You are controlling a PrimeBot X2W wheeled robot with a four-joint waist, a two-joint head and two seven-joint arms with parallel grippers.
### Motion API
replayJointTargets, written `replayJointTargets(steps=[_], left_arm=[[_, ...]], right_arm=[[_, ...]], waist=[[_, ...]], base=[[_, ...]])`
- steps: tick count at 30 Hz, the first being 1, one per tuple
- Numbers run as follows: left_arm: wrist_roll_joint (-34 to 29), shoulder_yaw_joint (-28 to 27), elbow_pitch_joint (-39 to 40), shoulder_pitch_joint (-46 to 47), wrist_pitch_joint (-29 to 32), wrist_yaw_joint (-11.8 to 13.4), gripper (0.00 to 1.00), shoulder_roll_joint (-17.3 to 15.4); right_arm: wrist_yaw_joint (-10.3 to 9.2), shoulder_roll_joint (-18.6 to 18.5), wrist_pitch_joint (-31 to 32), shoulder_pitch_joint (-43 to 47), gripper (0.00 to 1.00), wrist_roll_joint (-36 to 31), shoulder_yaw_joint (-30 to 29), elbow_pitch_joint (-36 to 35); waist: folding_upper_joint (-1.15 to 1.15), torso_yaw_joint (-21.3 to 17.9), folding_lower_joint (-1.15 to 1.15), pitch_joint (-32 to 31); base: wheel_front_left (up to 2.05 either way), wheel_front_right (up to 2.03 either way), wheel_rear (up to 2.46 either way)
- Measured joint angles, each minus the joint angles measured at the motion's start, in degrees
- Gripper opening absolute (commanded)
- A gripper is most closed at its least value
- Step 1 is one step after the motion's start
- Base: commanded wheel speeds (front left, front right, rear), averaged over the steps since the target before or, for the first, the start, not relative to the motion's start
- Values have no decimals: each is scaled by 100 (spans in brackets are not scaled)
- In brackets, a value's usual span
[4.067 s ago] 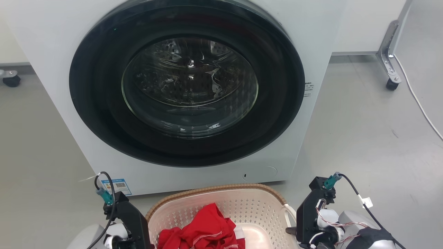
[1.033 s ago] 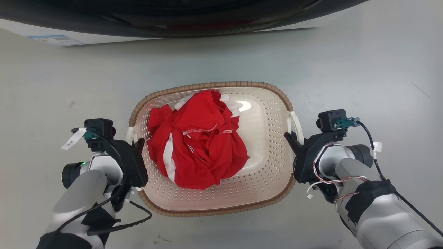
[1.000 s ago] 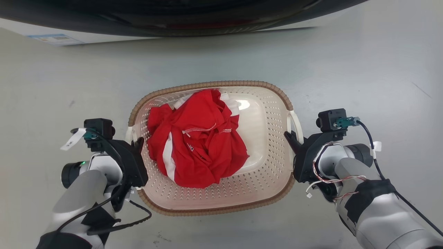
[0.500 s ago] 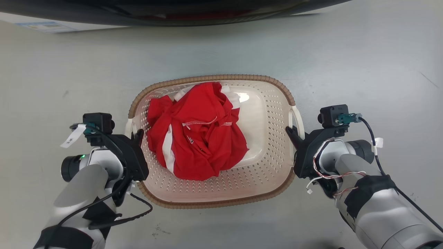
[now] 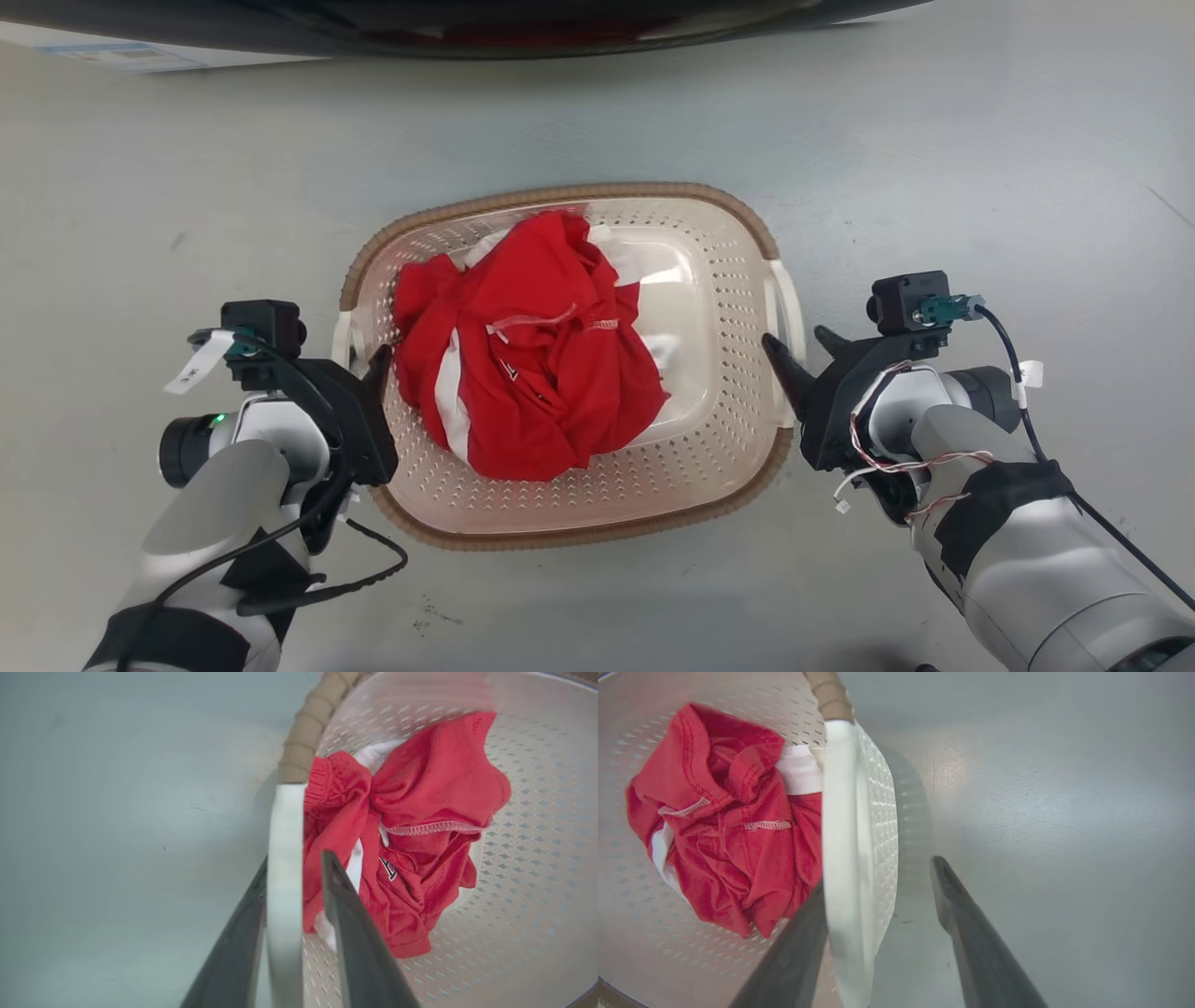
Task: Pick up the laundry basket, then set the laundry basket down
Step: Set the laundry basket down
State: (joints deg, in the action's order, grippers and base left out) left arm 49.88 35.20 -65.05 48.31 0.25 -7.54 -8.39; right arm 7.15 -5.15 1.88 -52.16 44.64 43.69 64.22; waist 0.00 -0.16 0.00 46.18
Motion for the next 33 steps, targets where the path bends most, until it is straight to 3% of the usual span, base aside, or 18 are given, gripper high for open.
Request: replayJointTargets(steps=[14, 33], left_arm=[[88, 68, 37, 48, -53, -1, 100, -70], [44, 187, 233, -726, -1272, -1, 100, -319]], right_arm=[[0, -8, -157, 9, 100, -9, 93, 46], [0, -116, -955, 771, 100, 24, 182, -14]], waist=[[0, 31, 0, -198], [0, 53, -1, -1353]], base=[[0, 0, 0], [0, 0, 0]])
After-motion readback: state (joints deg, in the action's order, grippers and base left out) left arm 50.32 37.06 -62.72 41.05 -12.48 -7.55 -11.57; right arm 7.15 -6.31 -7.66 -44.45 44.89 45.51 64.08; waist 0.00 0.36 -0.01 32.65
